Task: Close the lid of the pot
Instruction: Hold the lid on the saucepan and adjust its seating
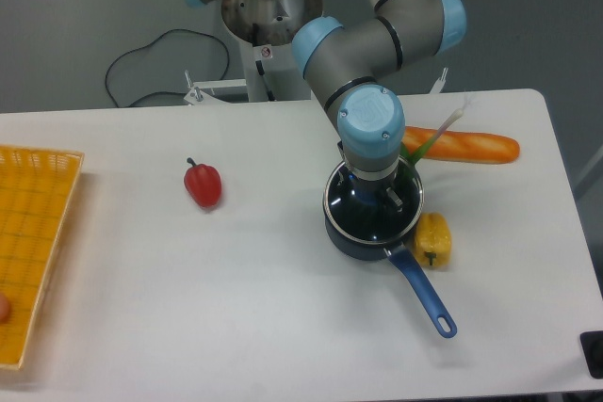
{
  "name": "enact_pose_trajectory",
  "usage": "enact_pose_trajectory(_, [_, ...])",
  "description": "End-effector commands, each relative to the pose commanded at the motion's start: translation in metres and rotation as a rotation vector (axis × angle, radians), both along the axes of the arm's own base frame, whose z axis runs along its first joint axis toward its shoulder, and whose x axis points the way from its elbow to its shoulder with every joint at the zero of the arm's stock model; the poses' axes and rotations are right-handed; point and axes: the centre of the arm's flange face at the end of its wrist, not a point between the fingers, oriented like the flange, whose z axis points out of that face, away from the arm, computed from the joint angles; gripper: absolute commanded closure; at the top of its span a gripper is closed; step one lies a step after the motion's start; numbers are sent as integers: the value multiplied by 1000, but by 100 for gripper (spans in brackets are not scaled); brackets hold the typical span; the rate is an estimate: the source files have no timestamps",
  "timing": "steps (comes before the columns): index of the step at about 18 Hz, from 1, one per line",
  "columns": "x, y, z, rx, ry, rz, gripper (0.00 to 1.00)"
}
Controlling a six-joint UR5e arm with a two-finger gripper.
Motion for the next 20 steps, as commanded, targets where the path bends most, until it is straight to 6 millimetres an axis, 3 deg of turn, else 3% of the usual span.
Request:
enact_pose_trajectory(6, [0,0,0,0,0,0,38])
enact_pose_trajectory(11, [-1,-1,0,0,-1,-4,28])
enact_pose_trajectory(20, [-1,-1,1,2,-2,-6,23])
